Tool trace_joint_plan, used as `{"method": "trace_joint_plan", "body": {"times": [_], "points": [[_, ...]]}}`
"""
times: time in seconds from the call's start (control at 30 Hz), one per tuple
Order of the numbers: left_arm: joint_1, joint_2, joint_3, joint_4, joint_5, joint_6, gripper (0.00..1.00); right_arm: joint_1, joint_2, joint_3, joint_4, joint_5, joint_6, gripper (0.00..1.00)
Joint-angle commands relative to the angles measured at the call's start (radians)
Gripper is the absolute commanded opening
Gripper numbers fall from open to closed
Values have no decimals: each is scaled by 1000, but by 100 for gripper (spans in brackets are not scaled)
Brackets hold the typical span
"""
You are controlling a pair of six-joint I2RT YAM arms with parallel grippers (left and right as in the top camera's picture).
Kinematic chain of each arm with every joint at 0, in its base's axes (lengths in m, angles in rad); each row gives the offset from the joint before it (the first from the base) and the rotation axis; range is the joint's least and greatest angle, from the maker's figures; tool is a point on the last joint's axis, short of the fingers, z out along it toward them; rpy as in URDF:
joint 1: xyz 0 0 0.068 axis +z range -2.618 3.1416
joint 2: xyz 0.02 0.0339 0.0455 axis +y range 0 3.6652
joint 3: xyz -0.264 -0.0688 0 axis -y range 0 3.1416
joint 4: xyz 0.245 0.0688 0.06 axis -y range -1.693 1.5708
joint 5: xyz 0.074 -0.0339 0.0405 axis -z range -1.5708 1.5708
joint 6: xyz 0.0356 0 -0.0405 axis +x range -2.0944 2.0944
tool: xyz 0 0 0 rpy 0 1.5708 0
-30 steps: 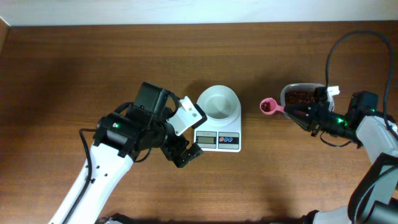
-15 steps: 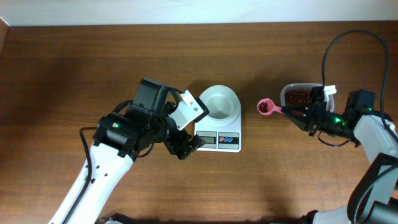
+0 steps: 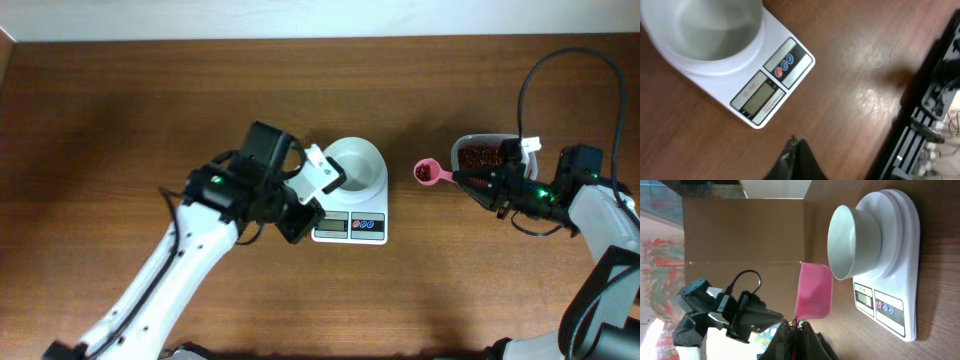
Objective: Scoop and weigh 50g on scale
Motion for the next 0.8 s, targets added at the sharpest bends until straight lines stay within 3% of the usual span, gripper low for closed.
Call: {"method": "trace_joint_plan", "body": {"times": [0.0, 0.27, 0.63, 0.77], "points": [[-34, 60, 14, 12, 15, 0, 0, 8, 10, -5, 4, -34, -20, 4], [-95, 138, 14, 48, -2, -1, 0, 8, 10, -5, 4, -24, -20, 4], [-277, 260, 0, 166, -328, -206, 0, 8, 10, -5, 3, -19, -20, 4], [-281, 309, 0, 222, -349, -213, 0, 8, 10, -5, 3, -19, -20, 4]]}}
